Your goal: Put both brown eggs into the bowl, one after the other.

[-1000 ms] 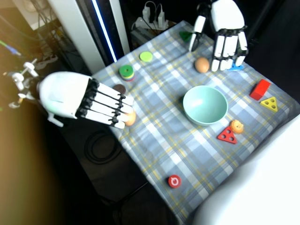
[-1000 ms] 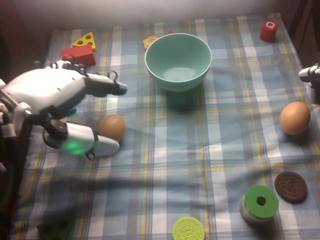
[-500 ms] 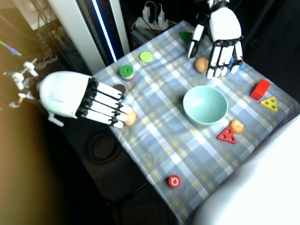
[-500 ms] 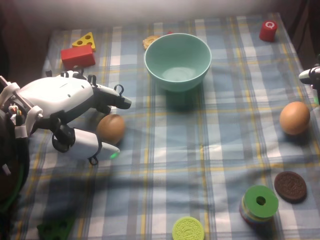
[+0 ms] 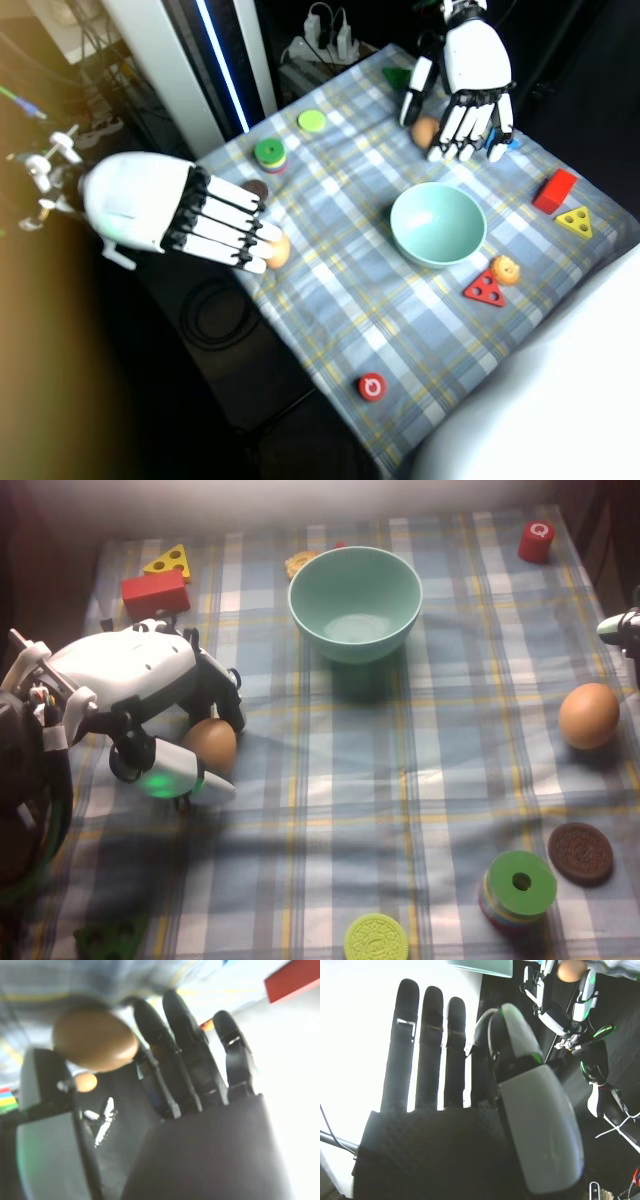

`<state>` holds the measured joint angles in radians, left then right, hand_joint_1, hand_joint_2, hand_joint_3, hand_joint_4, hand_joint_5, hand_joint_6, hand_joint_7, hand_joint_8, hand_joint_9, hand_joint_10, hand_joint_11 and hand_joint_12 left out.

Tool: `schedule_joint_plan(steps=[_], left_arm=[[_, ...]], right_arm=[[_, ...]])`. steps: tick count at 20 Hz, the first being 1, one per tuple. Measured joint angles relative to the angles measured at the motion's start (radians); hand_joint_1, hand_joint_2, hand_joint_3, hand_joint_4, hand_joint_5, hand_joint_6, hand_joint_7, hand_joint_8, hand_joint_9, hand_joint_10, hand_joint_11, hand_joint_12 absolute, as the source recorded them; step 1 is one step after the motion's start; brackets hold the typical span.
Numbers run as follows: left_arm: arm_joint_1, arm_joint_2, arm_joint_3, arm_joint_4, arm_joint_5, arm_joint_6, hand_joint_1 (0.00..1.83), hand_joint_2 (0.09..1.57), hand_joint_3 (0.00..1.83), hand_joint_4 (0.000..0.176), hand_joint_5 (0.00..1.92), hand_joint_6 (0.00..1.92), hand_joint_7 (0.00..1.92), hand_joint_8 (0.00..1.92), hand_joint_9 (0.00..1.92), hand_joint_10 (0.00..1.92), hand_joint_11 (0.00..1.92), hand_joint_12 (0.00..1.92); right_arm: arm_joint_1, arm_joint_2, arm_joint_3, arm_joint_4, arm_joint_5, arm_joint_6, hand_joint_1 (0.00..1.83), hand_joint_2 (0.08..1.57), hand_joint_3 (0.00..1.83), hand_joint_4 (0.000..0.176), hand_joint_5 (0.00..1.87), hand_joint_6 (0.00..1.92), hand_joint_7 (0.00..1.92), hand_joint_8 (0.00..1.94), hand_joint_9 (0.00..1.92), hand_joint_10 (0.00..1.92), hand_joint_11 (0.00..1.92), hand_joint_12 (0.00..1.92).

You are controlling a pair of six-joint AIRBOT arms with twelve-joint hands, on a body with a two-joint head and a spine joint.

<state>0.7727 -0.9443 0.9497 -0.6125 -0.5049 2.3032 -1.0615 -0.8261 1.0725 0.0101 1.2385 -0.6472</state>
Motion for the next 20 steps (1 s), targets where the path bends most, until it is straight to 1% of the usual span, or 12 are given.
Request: schedule_joint_plan(steps=[3,5,7,10,11,13,14,15,16,17,19,20], left_arm=[[-0.01,0.0,0.002,-0.01,-0.006,0.0,1.27,1.07,0.0,0.0,1.04,0.83,1.09,0.82,1.05,0.26,0.01,0.79],[-0.021,0.0,0.004,-0.017,-0.009,0.0,1.27,1.07,0.0,0.0,1.05,0.83,1.1,0.81,1.08,0.23,0.02,0.74],[-0.048,0.0,0.004,0.0,-0.014,-0.026,1.27,1.07,0.0,0.0,1.04,0.84,1.09,0.82,1.0,0.18,0.02,0.68],[-0.133,-0.009,0.024,0.061,-0.027,-0.057,1.27,1.09,0.0,0.0,1.01,0.89,1.05,0.9,1.07,0.27,0.05,0.67],[-0.18,-0.026,0.047,0.077,-0.039,-0.057,1.27,1.09,0.0,0.0,1.01,0.7,1.08,1.02,1.09,0.27,0.06,0.63],[-0.253,-0.063,0.084,0.102,-0.036,-0.057,1.28,1.08,0.0,0.0,1.02,0.64,1.13,0.97,1.07,0.27,0.12,0.58],[-0.297,-0.097,0.116,0.107,-0.018,-0.057,1.27,1.08,0.0,0.0,1.02,0.86,1.08,0.85,1.02,0.12,0.13,0.57],[-0.323,-0.132,0.148,0.109,-0.003,-0.057,1.28,1.06,0.0,0.0,1.08,0.78,1.14,0.74,1.12,0.13,0.17,0.67],[-0.338,-0.159,0.172,0.11,0.008,-0.06,1.28,1.06,0.0,0.0,1.08,0.78,1.14,0.74,1.12,0.13,0.17,0.67],[-0.347,-0.198,0.208,0.103,0.038,-0.061,1.26,1.08,0.0,0.0,1.02,0.87,1.08,0.84,1.18,0.12,0.08,0.79],[-0.349,-0.248,0.254,0.087,0.096,-0.06,1.27,1.06,0.0,0.0,1.05,0.83,1.12,0.78,1.22,0.1,0.11,0.73],[-0.354,-0.274,0.282,0.074,0.135,-0.06,1.3,1.07,0.02,0.0,0.74,0.4,1.13,0.7,1.1,0.02,0.1,0.75]], right_arm=[[0.0,0.002,0.0,0.0,0.001,0.002,1.01,1.28,0.0,0.0,0.68,1.43,0.8,0.0,0.81,0.0,0.71,0.26],[0.0,0.002,0.0,0.0,0.001,0.002,1.01,1.28,0.0,0.0,0.68,1.42,0.8,0.0,0.82,0.01,0.72,0.26],[0.0,0.002,0.0,0.0,0.002,0.002,0.99,1.29,0.0,0.0,0.67,1.44,0.83,0.01,0.86,0.01,0.77,0.28],[0.0,0.002,0.0,0.0,0.003,0.002,1.02,1.28,0.0,0.0,0.69,1.42,0.85,0.01,0.89,0.01,0.78,0.29],[0.0,0.002,0.0,0.0,0.003,0.002,1.02,1.28,0.0,0.0,0.69,1.41,0.84,0.0,0.88,0.0,0.77,0.28],[0.0,0.002,0.0,0.0,0.004,0.002,1.04,1.27,0.0,0.0,0.7,1.39,0.86,0.01,0.9,0.01,0.8,0.29],[0.0,0.002,0.0,0.0,0.005,0.002,1.07,1.26,0.0,0.0,0.72,1.36,0.88,0.01,0.94,0.01,0.82,0.3],[0.0,0.0,0.002,-0.001,0.006,0.003,1.08,1.26,0.0,0.0,0.72,1.36,0.88,0.01,0.95,0.01,0.84,0.31],[0.0,-0.002,0.006,-0.003,0.007,0.003,1.08,1.26,0.0,0.0,0.72,1.36,0.88,0.01,0.95,0.01,0.84,0.31],[0.0,-0.005,0.009,-0.001,0.005,0.003,1.07,1.26,0.0,0.0,0.71,1.37,0.88,0.0,0.96,0.01,0.86,0.31],[0.0,-0.012,0.013,-0.001,0.006,0.003,1.08,1.26,0.0,0.0,0.71,1.37,0.87,0.0,0.96,0.01,0.87,0.32],[0.003,-0.015,0.014,-0.007,0.005,0.003,1.07,1.26,0.0,0.0,0.71,1.37,0.86,0.0,0.97,0.01,0.9,0.33]])
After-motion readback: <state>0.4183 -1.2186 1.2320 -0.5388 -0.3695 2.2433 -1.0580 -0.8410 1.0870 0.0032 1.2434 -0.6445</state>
